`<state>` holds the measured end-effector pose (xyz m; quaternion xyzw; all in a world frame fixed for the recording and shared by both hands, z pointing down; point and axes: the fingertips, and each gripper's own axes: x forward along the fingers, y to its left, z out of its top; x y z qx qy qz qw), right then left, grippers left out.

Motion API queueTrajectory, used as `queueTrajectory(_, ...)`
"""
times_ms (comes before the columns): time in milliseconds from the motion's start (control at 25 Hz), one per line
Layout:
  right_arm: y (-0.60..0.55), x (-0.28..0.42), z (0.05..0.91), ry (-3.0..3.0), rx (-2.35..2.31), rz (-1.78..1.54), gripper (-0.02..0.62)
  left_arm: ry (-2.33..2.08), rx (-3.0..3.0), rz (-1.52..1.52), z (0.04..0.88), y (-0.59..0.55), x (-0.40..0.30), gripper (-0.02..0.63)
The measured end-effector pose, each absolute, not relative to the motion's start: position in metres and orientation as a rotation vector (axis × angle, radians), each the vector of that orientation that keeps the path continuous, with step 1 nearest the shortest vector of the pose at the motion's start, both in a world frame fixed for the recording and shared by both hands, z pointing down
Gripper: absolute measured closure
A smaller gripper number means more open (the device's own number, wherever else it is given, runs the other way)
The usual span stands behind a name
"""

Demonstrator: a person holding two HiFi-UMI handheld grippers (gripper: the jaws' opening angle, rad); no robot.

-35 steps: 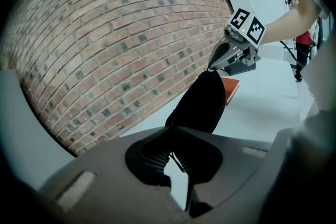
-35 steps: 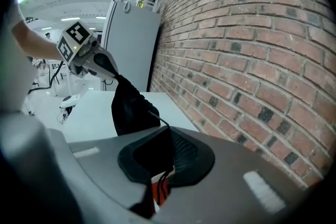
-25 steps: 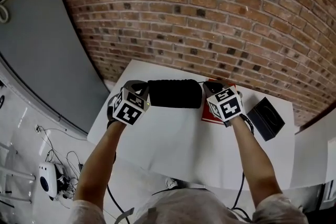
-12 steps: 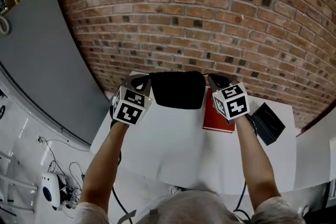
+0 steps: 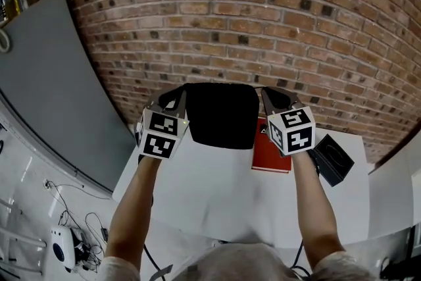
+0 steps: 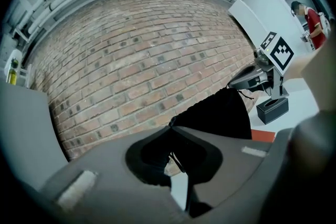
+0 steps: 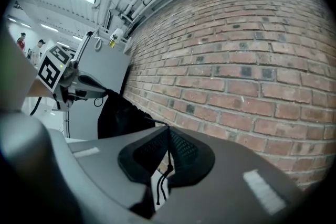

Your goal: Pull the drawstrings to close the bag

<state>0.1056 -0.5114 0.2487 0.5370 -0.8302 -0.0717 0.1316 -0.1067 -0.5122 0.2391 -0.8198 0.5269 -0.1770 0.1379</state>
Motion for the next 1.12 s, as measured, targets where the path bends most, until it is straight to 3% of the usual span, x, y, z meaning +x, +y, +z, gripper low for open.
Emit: queueTrajectory(1120, -0.502, 0.119, 0.220, -2.449, 1.687, -0.257, 0.591, 1.578, -2.374, -0.385, 0.219, -0.498, -0.109, 0.600)
